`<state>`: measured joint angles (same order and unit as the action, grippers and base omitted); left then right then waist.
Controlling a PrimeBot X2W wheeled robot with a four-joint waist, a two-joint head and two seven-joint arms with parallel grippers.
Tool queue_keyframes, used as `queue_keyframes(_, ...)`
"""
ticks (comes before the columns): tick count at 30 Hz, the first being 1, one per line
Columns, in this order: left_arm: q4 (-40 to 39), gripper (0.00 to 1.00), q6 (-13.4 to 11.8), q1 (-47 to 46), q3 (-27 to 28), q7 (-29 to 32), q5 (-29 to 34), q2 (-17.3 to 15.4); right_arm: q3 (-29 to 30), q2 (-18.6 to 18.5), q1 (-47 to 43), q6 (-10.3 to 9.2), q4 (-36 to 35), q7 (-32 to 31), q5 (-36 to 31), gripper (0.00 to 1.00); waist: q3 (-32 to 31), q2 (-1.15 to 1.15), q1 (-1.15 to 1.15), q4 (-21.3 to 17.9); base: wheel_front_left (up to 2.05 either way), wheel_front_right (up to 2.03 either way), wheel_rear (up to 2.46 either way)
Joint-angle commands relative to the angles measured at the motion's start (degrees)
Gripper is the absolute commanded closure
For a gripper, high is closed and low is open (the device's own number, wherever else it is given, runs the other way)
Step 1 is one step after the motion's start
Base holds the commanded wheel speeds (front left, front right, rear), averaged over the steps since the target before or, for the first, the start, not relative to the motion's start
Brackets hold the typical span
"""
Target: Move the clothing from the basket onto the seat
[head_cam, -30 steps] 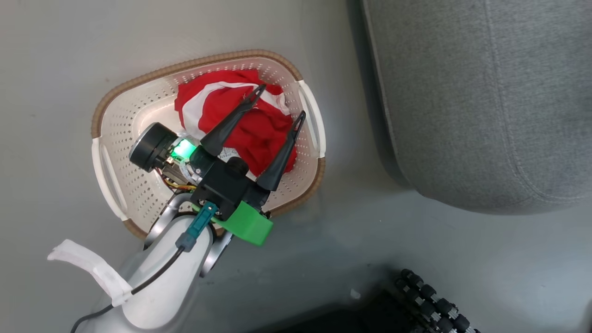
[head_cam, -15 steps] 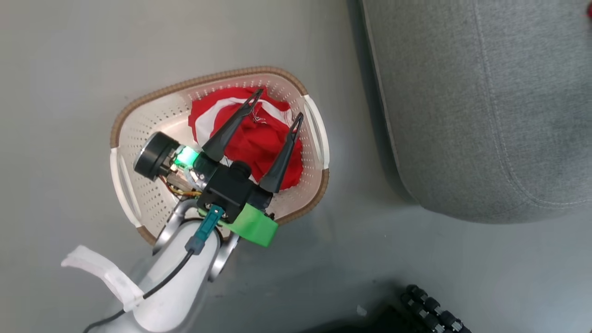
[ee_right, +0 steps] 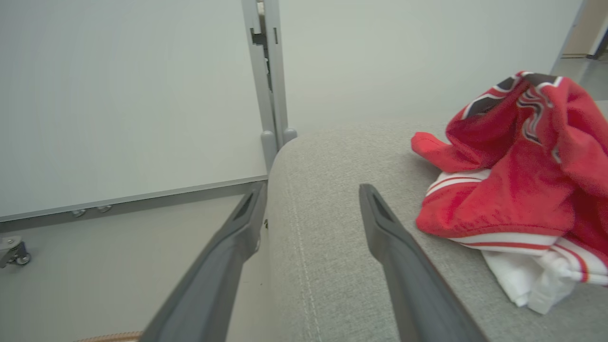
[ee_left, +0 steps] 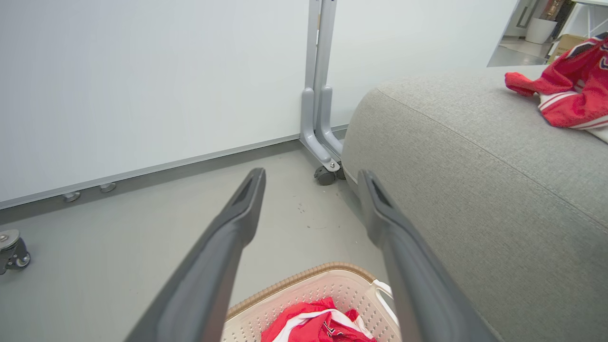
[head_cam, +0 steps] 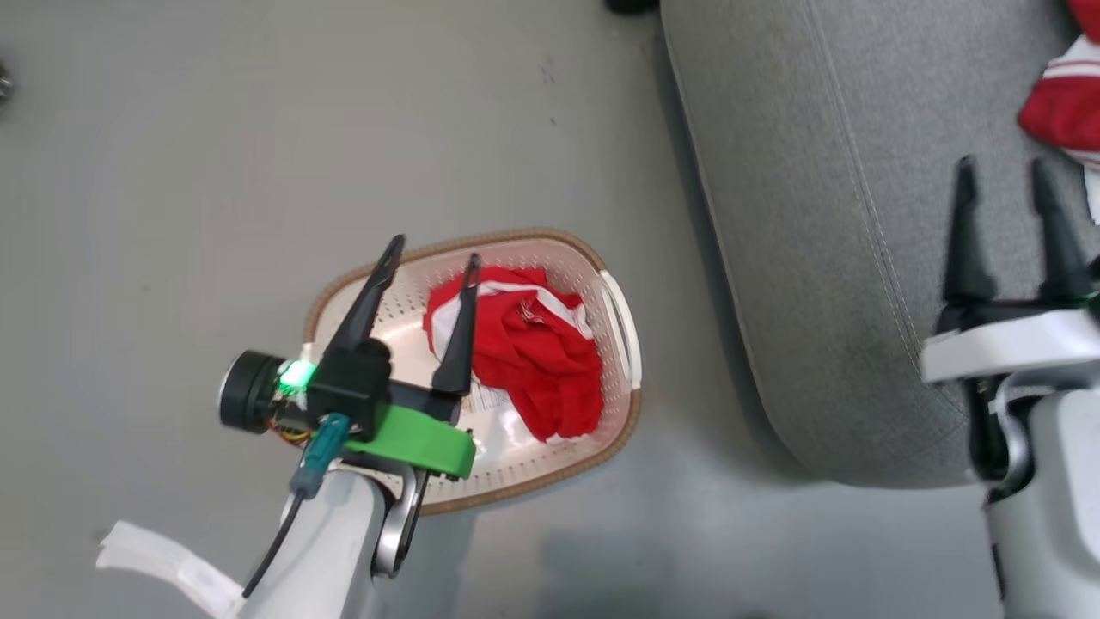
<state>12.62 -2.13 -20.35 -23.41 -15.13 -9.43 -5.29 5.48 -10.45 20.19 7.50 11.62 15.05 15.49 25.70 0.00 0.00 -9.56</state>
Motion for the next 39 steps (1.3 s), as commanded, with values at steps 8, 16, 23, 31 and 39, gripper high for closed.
queue_keyframes(8, -2.32, 0.0, -0.84, 8.89, 8.14, -0.02, -1.81, 1.94, -7.68, 1.71, -8.87, -0.03, -3.74, 0.19, -1.03, 0.0, -16.46, 0.0, 0.0, 10.45, 0.0, 0.0, 0.0)
queue_keyframes(16, -7.48, 0.0, 0.1, 17.98, 13.31, -0.02, -1.73, 2.35, -10.21, 2.07, -16.3, -0.03, -7.11, 0.19, -3.63, 0.0, -23.35, 0.0, 0.0, 12.35, 0.0, 0.0, 0.0)
queue_keyframes(23, -12.71, 0.0, 0.19, 25.2, 13.96, -0.02, 0.68, 2.38, -8.27, 3.31, -23.53, -0.03, -9.41, 0.19, -8.61, 0.0, -26.38, 0.0, 0.0, 11.8, 0.0, 0.0, 0.0)
queue_keyframes(31, -13.59, 0.0, -0.15, 29.62, 14.68, -0.02, 0.06, 2.36, -6.72, 5.32, -29.22, -0.03, -9.36, 0.19, -8.68, 0.0, -28.04, 0.0, 0.0, 10.84, 0.0, 0.0, 0.0)
queue_keyframes(39, -13.02, 0.0, 1.1, 29.66, 15.94, -0.01, -0.51, 2.37, -8.5, 5.42, -27.86, -0.03, -9.4, 0.19, -8.38, 0.0, -28.2, 0.0, 0.0, 9.86, 0.0, 0.0, 0.0)
